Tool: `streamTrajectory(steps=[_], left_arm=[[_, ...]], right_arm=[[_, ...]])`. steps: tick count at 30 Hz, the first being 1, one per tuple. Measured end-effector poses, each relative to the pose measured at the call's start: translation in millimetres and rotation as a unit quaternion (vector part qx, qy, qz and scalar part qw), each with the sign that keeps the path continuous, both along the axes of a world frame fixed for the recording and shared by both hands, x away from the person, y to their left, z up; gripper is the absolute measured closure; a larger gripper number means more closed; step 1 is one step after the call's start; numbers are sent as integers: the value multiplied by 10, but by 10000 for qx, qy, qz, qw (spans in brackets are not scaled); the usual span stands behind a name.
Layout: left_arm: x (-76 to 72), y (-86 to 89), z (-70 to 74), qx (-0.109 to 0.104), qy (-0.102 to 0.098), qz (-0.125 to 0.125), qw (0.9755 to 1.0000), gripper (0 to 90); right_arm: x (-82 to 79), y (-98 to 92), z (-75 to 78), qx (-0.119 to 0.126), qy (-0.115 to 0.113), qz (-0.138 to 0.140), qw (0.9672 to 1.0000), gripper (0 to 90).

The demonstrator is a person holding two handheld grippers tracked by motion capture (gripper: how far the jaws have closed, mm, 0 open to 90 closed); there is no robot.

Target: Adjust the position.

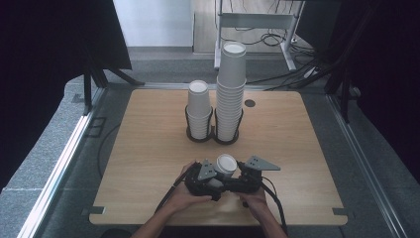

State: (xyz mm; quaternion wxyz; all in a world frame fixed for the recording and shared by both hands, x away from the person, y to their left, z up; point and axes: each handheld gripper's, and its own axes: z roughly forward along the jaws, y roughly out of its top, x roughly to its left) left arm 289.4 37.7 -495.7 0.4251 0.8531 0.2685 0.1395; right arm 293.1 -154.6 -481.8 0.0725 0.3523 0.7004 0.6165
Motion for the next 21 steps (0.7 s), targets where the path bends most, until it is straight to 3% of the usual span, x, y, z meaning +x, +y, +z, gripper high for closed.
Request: streamTrajectory(steps=[3, 10, 15, 20, 21], left_arm=[[20, 1, 12, 204, -71, -24, 9998, 131], [79, 35, 62, 385, -224, 1, 9990, 131], [125, 85, 107, 580, -342, 72, 9977, 129], [167, 121, 190, 790, -488, 103, 9956, 129], [167, 121, 190, 790, -488, 103, 9956, 129]], right_arm=[[3, -12, 33, -10, 0, -22, 10000, 144], [-11, -79, 155, -81, -210, -12, 9997, 138], [-21, -152, 217, -315, -422, 71, 9986, 132], [13, -234, 381, -913, -663, 328, 9931, 129], [13, -234, 381, -913, -663, 328, 9931, 129]])
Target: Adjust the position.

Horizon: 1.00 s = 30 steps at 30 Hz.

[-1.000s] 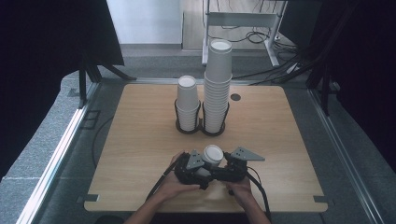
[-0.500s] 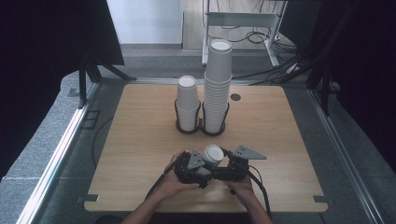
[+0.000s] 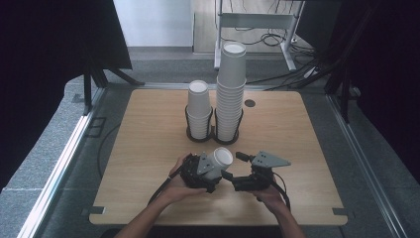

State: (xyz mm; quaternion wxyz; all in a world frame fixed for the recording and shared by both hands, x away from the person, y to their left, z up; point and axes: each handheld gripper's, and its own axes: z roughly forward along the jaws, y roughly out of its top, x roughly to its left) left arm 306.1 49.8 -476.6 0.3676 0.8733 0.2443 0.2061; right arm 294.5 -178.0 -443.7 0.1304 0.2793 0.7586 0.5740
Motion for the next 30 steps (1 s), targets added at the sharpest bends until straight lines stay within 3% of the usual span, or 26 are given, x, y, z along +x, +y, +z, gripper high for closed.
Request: streamTrajectory(steps=[1, 5, 9, 11, 14, 16, 20, 24, 25, 26, 30], left_arm=[[13, 0, 28, 82, -62, -11, 9999, 128], [33, -5, 63, 207, -157, 4, 9997, 128], [44, -34, 73, 356, -244, 2, 9991, 128], [48, -59, 71, 468, -285, -18, 9985, 129], [41, -94, 63, 597, -341, -49, 9976, 128], [21, -152, 61, 767, -490, -81, 9958, 129], [3, -209, 54, 969, -672, -104, 9930, 129], [-9, -230, 43, 1100, -764, -171, 9908, 129], [-9, -230, 43, 1100, -764, -171, 9908, 129], [-16, -241, 39, 1158, -807, -196, 9898, 129], [-58, -290, 34, 1254, -988, -236, 9869, 129]], right_arm=[[42, -6, 89, -355, -68, 34, 9993, 129], [134, 18, 264, -1086, -109, 259, 9937, 126], [255, 77, 372, -1810, -9, 551, 9819, 122], [312, 137, 392, -2246, 77, 727, 9717, 115], [381, 240, 409, -2835, 176, 1056, 9530, 105], [417, 310, 421, -3143, 273, 1260, 9405, 101], [489, 421, 432, -3554, 420, 1581, 9203, 96], [552, 476, 430, -3825, 582, 1766, 9051, 99], [552, 476, 430, -3825, 582, 1766, 9051, 99], [580, 499, 420, -3890, 689, 1886, 8991, 106], [626, 568, 395, -3967, 899, 2038, 8905, 124]])
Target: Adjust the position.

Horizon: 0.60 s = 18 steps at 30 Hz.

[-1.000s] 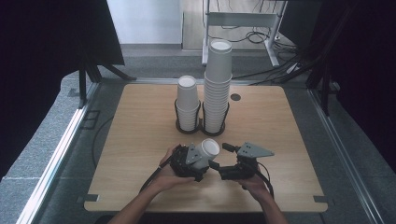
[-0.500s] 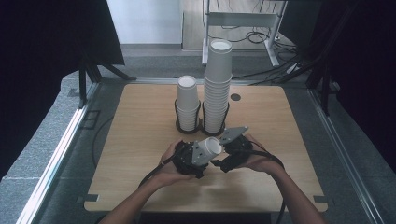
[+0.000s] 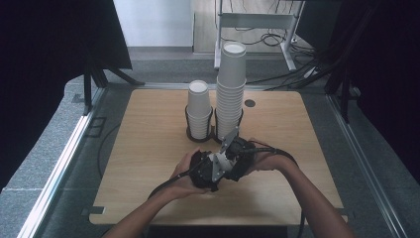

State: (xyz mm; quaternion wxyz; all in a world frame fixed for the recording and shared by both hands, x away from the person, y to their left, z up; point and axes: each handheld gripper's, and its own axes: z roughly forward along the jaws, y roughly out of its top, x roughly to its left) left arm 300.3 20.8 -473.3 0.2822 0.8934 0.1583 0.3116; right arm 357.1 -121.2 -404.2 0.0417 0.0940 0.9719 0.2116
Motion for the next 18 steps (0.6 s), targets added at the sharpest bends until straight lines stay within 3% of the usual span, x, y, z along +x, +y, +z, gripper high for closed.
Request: streamTrajectory(steps=[7, 14, 15, 18], left_arm=[[-19, -33, 8, 85, -42, -88, 9999, 127], [-18, -56, -15, -5, 98, -71, 9999, 85], [-9, -60, -21, -70, 248, -96, 9996, 52], [-14, -58, -26, -147, 252, -98, 9995, 23]], right_arm=[[47, 73, -58, -160, 233, 141, 9995, 177], [74, 48, -75, -223, 351, 196, 9989, 193], [71, 44, -80, -222, 327, 192, 9990, 194], [71, 23, -104, -226, 319, 141, 9991, 195]])
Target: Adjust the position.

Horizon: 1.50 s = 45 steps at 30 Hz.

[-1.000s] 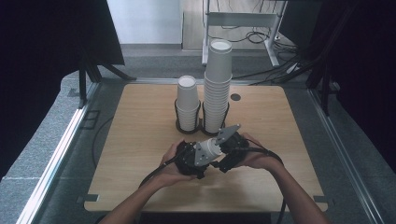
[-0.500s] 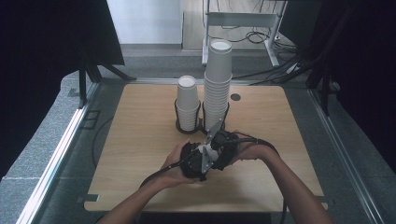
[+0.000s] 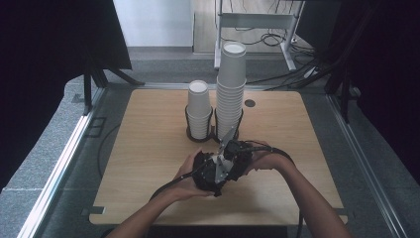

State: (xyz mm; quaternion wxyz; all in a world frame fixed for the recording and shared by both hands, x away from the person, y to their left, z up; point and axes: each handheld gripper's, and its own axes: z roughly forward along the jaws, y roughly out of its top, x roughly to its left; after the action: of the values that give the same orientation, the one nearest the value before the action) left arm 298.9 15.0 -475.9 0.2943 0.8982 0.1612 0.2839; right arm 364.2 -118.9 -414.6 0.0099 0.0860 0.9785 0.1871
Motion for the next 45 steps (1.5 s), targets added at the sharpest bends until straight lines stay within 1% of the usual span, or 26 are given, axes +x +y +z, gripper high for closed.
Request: streamTrajectory(steps=[2, 4, 5, 6, 11, 14, 15, 17, 20, 22, 24, 26, 27, 29, 31, 32, 33, 34, 36, 38, 39, 40, 42, 43, 44, 45], left_arm=[[-4, 9, 3, -21, -27, 25, 10000, 18], [-8, 27, 15, -40, -1, 40, 10000, 17], [-3, 37, 25, -37, -14, 5, 10000, 11], [-8, 49, 36, -60, -43, 39, 10000, 9], [0, 140, 122, -279, -5, 66, 9996, 10], [5, 182, 148, -336, -18, 101, 9994, 12], [3, 220, 163, -444, 16, 137, 9989, 12], [-7, 255, 176, -536, 41, 167, 9984, 12], [-9, 312, 182, -746, 117, 228, 9969, 24], [0, 349, 173, -862, 193, 272, 9957, 29], [7, 383, 162, -974, 271, 330, 9943, 33], [9, 419, 155, -1085, 333, 381, 9928, 36], [8, 434, 151, -1178, 357, 416, 9915, 38], [16, 470, 148, -1258, 386, 456, 9903, 39], [30, 494, 138, -1355, 407, 533, 9885, 41], [36, 507, 136, -1386, 423, 554, 9879, 41], [36, 507, 136, -1386, 423, 554, 9879, 43], [41, 529, 140, -1409, 442, 612, 9871, 42], [44, 550, 152, -1472, 445, 644, 9860, 44], [47, 569, 163, -1574, 480, 678, 9840, 45], [47, 569, 163, -1574, 480, 678, 9840, 46], [53, 589, 169, -1660, 519, 720, 9821, 47], [59, 607, 169, -1754, 564, 765, 9799, 50], [59, 607, 169, -1754, 564, 765, 9799, 52], [63, 626, 167, -1853, 611, 818, 9774, 54], [64, 635, 165, -1903, 639, 840, 9760, 55]], right_arm=[[6, -20, -22, 16, -3, -19, 10000, 196], [9, -34, -46, 35, -24, -69, 10000, 196], [15, -42, -58, 46, -25, -89, 9999, 197], [21, -53, -71, 45, -22, -103, 9999, 197], [35, -103, -121, 99, -84, -245, 9996, 198], [42, -136, -124, 268, -161, -326, 9990, 198], [42, -146, -126, 327, -177, -342, 9987, 198], [43, -164, -131, 402, -235, -409, 9981, 198], [47, -197, -135, 571, -316, -534, 9964, 198], [43, -214, -135, 706, -328, -642, 9949, 197], [33, -222, -132, 769, -369, -730, 9937, 197], [35, -239, -133, 883, -428, -767, 9922, 198], [30, -245, -133, 936, -465, -812, 9912, 198], [18, -256, -134, 1059, -471, -879, 9894, 197], [7, -262, -133, 1135, -545, -938, 9876, 198], [6, -268, -132, 1207, -585, -955, 9864, 198], [6, -268, -132, 1207, -585, -955, 9864, 198], [-2, -276, -130, 1329, -596, -1054, 9837, 198], [-8, -284, -134, 1410, -677, -1120, 9813, 198], [-15, -293, -137, 1508, -684, -1231, 9785, 197], [-16, -296, -141, 1538, -715, -1256, 9775, 197], [-21, -298, -143, 1572, -750, -1296, 9761, 197], [-37, -301, -148, 1691, -739, -1394, 9729, 197], [-37, -301, -148, 1691, -739, -1394, 9729, 197], [-57, -302, -161, 1758, -790, -1452, 9705, 197], [-65, -303, -169, 1795, -800, -1487, 9692, 197]])
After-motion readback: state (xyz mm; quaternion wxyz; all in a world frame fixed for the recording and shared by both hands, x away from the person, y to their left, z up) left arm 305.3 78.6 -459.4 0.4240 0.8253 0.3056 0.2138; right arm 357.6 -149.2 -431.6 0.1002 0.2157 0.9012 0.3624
